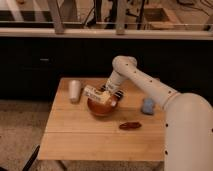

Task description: Place the bottle in the ceramic bowl

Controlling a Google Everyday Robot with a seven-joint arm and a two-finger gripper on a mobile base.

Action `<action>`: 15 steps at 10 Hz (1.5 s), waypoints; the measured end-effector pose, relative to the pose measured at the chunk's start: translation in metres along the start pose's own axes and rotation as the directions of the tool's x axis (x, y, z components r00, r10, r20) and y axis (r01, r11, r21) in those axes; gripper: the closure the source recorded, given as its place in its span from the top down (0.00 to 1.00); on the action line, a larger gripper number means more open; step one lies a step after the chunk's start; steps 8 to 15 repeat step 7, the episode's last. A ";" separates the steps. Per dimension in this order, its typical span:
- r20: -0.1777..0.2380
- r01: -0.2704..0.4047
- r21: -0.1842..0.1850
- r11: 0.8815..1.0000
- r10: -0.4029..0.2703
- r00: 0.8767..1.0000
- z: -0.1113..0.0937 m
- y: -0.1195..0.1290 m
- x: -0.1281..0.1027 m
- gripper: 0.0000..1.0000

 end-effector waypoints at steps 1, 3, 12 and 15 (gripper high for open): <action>0.001 0.000 -0.002 1.000 0.000 1.000 0.000 0.000 0.000 0.01; 0.000 -0.004 -0.006 1.000 0.004 1.000 -0.001 -0.002 0.002 0.01; 0.000 -0.011 -0.014 1.000 0.011 1.000 -0.002 -0.004 0.005 0.01; 0.000 -0.011 -0.014 1.000 0.011 1.000 -0.002 -0.004 0.005 0.01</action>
